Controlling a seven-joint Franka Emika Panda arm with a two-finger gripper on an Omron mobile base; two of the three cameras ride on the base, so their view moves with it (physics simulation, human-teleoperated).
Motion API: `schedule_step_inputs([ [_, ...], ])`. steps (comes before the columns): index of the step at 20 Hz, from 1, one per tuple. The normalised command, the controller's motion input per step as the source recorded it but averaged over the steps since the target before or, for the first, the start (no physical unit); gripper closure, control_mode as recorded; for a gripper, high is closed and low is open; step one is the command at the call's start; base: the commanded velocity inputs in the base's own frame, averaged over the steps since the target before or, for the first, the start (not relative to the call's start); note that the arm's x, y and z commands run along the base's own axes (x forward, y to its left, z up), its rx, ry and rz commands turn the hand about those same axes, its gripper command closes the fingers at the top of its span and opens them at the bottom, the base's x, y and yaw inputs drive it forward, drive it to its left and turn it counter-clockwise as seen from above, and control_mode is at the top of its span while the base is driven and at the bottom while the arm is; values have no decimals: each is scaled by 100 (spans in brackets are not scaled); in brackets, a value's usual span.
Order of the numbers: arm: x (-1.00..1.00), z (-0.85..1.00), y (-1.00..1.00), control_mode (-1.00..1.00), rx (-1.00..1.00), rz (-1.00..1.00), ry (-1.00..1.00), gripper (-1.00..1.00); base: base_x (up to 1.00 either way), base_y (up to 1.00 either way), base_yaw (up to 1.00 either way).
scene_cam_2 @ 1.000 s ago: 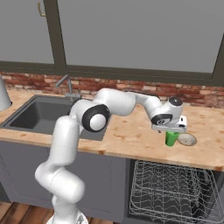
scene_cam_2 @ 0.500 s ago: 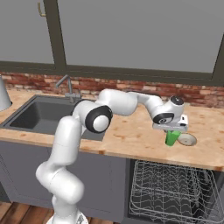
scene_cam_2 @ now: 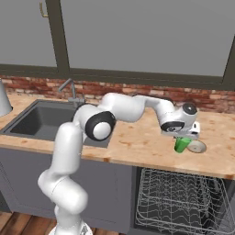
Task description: Pick up the cup and bowl from the counter, place them in the dishwasher, and close the dishwasher door.
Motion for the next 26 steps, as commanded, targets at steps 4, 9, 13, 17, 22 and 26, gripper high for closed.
schedule_step_inputs([
  [4, -28, 21, 0, -100, 6, 0, -10, 100, 0, 0, 0],
  [9, -21, 16, 0, -100, 8, 0, -4, 100, 0, 0, 0],
  [13, -29, 9, -1, -100, 11, 0, 0, 100, 0, 0, 0],
  [17, -41, 0, -12, -100, 14, -2, 0, 100, 0, 0, 0],
  [22, -33, 0, -4, -100, 13, -14, -3, 100, 0, 0, 0],
  [26, -33, 0, 0, -100, 7, -24, -5, 100, 0, 0, 0],
])
